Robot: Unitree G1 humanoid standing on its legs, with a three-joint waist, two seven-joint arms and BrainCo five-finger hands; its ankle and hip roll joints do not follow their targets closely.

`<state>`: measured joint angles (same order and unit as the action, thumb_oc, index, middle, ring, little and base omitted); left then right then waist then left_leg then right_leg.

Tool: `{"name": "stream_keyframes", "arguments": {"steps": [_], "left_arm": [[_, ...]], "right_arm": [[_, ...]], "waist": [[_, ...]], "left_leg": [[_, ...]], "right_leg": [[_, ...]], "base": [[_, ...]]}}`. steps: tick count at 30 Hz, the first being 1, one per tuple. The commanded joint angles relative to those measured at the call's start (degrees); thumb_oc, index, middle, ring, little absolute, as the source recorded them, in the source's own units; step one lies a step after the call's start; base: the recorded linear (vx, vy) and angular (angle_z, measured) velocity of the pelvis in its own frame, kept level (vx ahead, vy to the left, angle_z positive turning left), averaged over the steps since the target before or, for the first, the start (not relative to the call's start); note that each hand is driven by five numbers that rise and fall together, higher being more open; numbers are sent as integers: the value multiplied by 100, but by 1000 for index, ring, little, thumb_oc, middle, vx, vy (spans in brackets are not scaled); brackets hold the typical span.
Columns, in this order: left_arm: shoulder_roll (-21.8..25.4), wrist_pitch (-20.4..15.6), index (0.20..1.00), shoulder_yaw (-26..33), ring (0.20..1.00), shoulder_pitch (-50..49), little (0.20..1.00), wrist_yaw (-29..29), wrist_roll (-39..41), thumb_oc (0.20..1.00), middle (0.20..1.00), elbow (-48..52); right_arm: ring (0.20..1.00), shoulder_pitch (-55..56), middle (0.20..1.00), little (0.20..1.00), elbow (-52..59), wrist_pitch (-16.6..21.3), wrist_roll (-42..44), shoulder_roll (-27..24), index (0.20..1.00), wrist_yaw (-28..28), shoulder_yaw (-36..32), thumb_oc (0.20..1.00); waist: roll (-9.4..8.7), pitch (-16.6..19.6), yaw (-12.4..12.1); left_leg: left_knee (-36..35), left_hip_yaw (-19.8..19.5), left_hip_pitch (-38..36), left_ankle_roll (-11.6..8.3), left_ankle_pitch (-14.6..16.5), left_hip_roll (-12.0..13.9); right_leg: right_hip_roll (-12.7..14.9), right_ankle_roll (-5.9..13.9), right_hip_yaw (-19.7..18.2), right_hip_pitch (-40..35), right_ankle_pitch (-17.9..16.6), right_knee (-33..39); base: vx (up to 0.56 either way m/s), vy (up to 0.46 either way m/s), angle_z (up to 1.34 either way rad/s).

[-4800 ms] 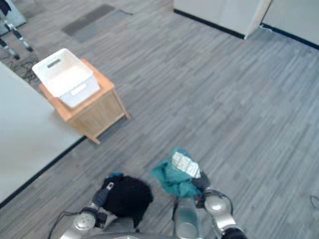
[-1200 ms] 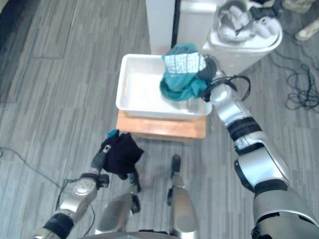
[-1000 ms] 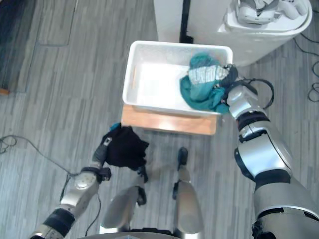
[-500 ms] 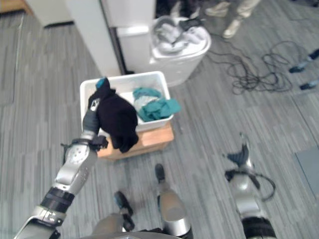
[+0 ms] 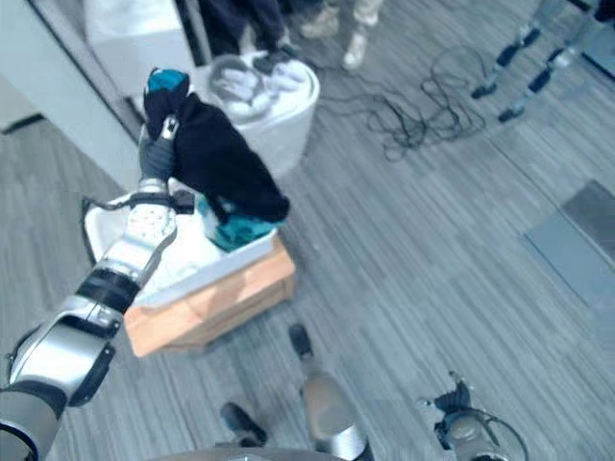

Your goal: Tidy up the quilt and then pick up the clothes from the bed and put them into the laundry hamper.

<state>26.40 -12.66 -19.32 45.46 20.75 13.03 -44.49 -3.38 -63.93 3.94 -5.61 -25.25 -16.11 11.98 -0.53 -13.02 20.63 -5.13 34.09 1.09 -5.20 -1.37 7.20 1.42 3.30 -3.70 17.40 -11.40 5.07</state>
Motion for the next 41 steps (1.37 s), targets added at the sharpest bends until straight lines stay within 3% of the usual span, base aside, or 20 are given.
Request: {"name": "stream_keyframes", "arguments": {"steps": [1, 2, 3, 4, 8, 9, 10, 11, 12, 13, 14, 18, 22, 26, 27, 36, 41], "left_arm": [[86, 258, 1000, 600, 1000, 553, 1000, -111, 1031, 1000, 1000, -1801], [86, 255, 1000, 599, 1000, 559, 1000, -114, 1033, 1000, 1000, -1807], [-134, 564, 1000, 904, 1000, 537, 1000, -433, 1634, 1000, 1000, -2696], [-181, 656, 1000, 1078, 1000, 571, 1000, -524, 2028, 1000, 1000, -2940], [-143, 644, 1000, 1627, 1000, 473, 1000, -533, 2860, 1000, 1000, -3089], [-220, 408, 1000, 1721, 1000, 278, 1000, -309, 2872, 1000, 1000, -2606], [-232, 415, 1000, 1716, 1000, 259, 1000, -297, 2866, 1000, 1000, -2585], [-242, 97, 1000, 1689, 1000, -123, 1000, -169, 2654, 1000, 1000, -1967], [-250, 102, 1000, 1683, 1000, -141, 1000, -163, 2649, 1000, 1000, -1952], [-212, -215, 1000, 1650, 1000, -559, 1000, -122, 2631, 1000, 1000, -1091], [-212, -214, 1000, 1650, 1000, -561, 1000, -121, 2631, 1000, 1000, -1089], [-515, -897, 1000, 1810, 1000, -1821, 1000, 102, 2360, 1000, 1000, 1033], [-748, -932, 1000, 1936, 1000, -2592, 1000, 140, 2225, 1000, 1000, 1468], [-1018, -703, 1000, 1840, 1000, -3444, 1000, -153, 2190, 1000, 1000, 1059], [-1163, -478, 1000, 1775, 1000, -3753, 1000, -263, 2122, 1000, 1000, 515], [-1685, 404, 1000, 1434, 1000, -4223, 1000, -964, 1302, 1000, 1000, -2181], [-1784, 852, 1000, 1657, 1000, -4384, 1000, -1218, 862, 1000, 1000, -3233]], "right_arm": [[1000, -290, 1000, 1000, -11, 95, 321, -80, 1000, -113, -60, 1000], [1000, -293, 1000, 1000, -12, 96, 322, -80, 1000, -113, -61, 1000], [1000, -470, 1000, 1000, -110, 59, 286, -65, 1000, -74, 125, 1000], [1000, -503, 1000, 1000, -108, 33, 264, -56, 1000, -39, 209, 1000], [1000, -434, 1000, 1000, 114, 60, 248, -42, 1000, 36, 302, 1000], [1000, -319, 1000, 1000, 328, 117, 325, -31, 1000, 68, 316, 1000], [1000, -307, 1000, 1000, 327, 113, 327, -31, 1000, 67, 311, 1000], [1000, -183, 1000, 1000, 405, 171, 329, 49, 1000, 60, 330, 1000], [1000, -172, 1000, 1000, 401, 169, 331, 51, 1000, 58, 328, 1000], [1000, -88, 1000, 1000, 419, 171, 239, 165, 1000, 54, 393, 1000], [1000, -87, 1000, 1000, 419, 171, 240, 165, 1000, 53, 393, 1000], [1000, 0, 1000, 1000, 461, 171, -28, 574, 1000, 151, 623, 1000], [1000, 25, 1000, 1000, 577, 174, -226, 750, 1000, 150, 681, 1000], [1000, -120, 1000, 1000, 668, 151, -219, 818, 1000, 137, 609, 1000], [1000, -126, 1000, 1000, 795, 128, -259, 822, 1000, 103, 623, 1000], [1000, -280, 1000, 1000, 267, 47, -277, 1104, 1000, 183, 772, 1000], [1000, -348, 1000, 1000, -382, -119, -576, 1354, 1000, 344, 1021, 1000]], "waist": [[-57, -92, 23], [-57, -94, 22], [-92, -149, 17], [-108, -161, 19], [-126, -193, -20], [-168, -232, -83], [-133, -211, -92], [-157, -259, -181], [-128, -240, -184], [-127, -265, -284], [-128, -265, -283], [-54, -193, -611], [28, -85, -766], [121, 65, -955], [144, 118, -994], [111, 220, -1086], [39, 298, -1163]], "left_leg": [[13, -269, -117, -328, -8, 418], [13, -269, -117, -328, -8, 419], [13, -235, -137, -341, -28, 453], [13, -229, -161, -344, -31, 458], [13, -240, -244, -380, -49, 495], [13, -235, -223, -355, -210, 529], [13, -312, -275, -389, -73, 514], [13, -333, -283, -352, -212, 541], [13, -406, -340, -385, -74, 524], [13, -403, -370, -350, -209, 539], [13, -403, -371, -350, -209, 539], [13, -657, -610, -333, -159, 492], [13, -775, -753, -305, -122, 466], [13, -974, -919, -241, -78, 397], [13, -986, -1013, -218, -54, 387], [13, -1091, -1022, -175, -16, 359], [13, -1107, -1080, -158, 38, 341]], "right_leg": [[299, 727, -164, -425, 758, -18], [298, 727, -164, -425, 758, -18], [301, 714, -166, -414, 772, -19], [291, 708, -179, -423, 775, -18], [289, 695, -145, -494, 799, -17], [286, 614, -89, -528, 710, -16], [304, 659, -86, -583, 819, -15], [313, 573, 6, -682, 771, -14], [333, 618, 10, -742, 883, -14], [334, 537, 83, -858, 823, -8], [335, 537, 83, -859, 824, -8], [416, 456, 344, -1338, 980, -8], [443, 401, 456, -1603, 1067, -7], [470, 364, 578, -1866, 1181, -52], [481, 342, 638, -2000, 1224, -38], [479, 331, 782, -2124, 1266, -58], [500, 326, 825, -2199, 1314, -78]], "base": [[-7, 2, -38], [4, 3, -25], [1, 11, -16], [5, 12, -16], [-18, -25, -7], [-21, -37, -6], [-115, -123, 1], [58, 13, 7], [-101, -114, 17], [-8, -27, 26], [-82, -100, 29], [20, -57, 35], [30, -19, 34], [51, 21, 24], [45, 36, 24], [16, 16, 10], [4, 0, 1]]}}
